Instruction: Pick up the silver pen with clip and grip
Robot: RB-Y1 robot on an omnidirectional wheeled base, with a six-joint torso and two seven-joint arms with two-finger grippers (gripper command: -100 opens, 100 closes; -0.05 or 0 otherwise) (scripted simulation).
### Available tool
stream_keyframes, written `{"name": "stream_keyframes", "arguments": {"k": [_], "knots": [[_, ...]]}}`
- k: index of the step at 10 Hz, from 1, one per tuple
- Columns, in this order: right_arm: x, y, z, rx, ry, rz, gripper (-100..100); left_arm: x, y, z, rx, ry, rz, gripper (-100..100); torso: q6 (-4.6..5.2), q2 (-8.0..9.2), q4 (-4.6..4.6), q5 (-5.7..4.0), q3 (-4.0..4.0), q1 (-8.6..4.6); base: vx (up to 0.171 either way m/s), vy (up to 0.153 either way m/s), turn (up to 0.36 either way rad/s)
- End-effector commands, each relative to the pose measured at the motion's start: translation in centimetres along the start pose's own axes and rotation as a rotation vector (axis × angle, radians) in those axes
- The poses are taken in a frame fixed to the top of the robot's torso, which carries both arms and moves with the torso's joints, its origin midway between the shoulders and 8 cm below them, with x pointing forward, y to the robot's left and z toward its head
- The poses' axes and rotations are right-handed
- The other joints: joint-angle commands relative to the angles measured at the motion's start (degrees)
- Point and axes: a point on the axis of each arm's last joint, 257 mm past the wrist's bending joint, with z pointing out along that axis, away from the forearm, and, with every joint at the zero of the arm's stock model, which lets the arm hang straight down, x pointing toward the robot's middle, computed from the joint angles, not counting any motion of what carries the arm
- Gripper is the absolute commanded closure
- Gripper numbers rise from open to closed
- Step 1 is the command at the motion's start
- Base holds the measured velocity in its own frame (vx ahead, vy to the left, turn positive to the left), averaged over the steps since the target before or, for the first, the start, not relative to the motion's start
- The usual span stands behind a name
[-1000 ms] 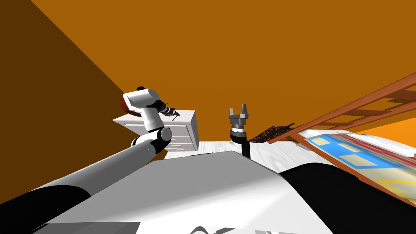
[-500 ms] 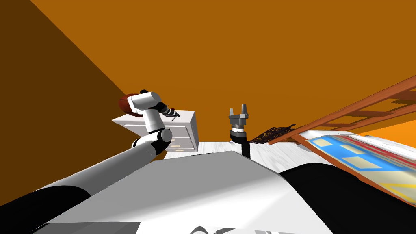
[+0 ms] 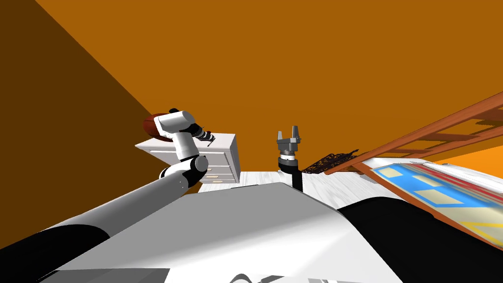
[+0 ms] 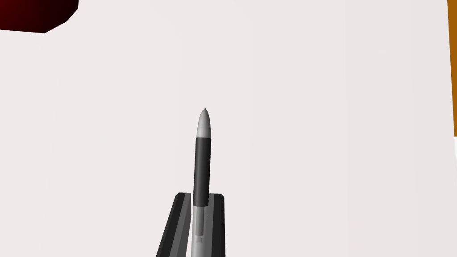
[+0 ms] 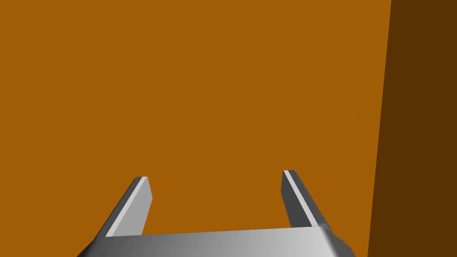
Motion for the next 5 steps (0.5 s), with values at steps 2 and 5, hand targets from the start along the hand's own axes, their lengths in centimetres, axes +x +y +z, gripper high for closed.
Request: {"name": "stream_keyframes", "arguments": {"k": [2,5], "knots": [[0.0,0.0,0.0,0.0,0.0,0.0,0,0.2,0.2,-1.0,0.0,-0.001,-0.004,100,0.0,0.0,0.0,0.0,0.0,0.0,-0.012,0.01,-0.013],[0.0,0.0,0.0,0.0,0.0,0.0,0,0.2,0.2,-1.2,0.001,0.0,-0.004,0,-0.01,0.12,0.03,0.02,0.08,0.07,-0.018,0.016,-0.012]]}}
